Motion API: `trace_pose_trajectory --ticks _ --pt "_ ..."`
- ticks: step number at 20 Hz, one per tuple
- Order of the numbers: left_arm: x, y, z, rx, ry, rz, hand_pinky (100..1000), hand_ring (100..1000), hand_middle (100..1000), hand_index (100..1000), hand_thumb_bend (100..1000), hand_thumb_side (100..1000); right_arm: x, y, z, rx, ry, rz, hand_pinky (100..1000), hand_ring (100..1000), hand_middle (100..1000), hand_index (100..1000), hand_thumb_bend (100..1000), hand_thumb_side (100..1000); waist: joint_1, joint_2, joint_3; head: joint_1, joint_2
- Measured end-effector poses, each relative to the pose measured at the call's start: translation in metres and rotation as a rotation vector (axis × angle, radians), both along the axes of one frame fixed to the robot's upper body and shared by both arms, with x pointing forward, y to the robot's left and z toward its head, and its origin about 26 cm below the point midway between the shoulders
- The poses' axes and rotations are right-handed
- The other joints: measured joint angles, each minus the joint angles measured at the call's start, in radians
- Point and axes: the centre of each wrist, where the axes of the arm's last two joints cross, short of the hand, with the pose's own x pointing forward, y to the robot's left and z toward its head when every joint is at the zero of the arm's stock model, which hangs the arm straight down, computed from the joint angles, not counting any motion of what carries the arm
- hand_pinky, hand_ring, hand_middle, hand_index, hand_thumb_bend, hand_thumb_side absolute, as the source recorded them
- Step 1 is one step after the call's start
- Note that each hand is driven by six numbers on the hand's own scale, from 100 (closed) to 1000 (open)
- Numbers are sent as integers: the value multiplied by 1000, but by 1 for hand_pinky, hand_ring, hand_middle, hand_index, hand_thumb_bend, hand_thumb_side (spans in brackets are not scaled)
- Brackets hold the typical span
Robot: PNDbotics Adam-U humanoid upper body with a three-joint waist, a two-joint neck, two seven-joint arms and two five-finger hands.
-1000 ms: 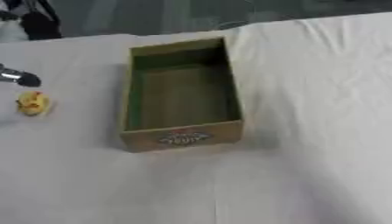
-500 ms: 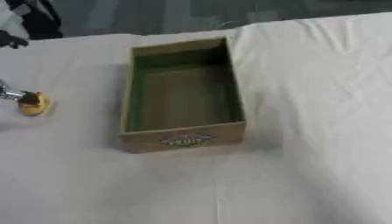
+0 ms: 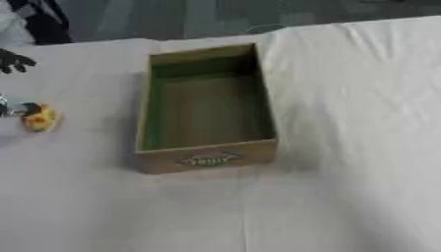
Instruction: Pick up objects on the table and place them in the box.
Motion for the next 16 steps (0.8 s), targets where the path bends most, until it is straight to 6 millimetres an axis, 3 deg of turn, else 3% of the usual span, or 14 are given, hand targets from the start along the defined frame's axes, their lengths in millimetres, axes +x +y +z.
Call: trace_pose_trajectory --ticks 4,16 --pt "4 6 -6 -8 27 22 731 858 863 1000 383 572 0 0 0 0 0 0 744 757 742 851 100 818 -1 3 -2 2 -4" --pt "14 21 -21 97 62 141 741 872 870 1000 419 573 0 1 1 -4 -3 5 745 756 740 852 100 820 1 16 -10 8 -13"
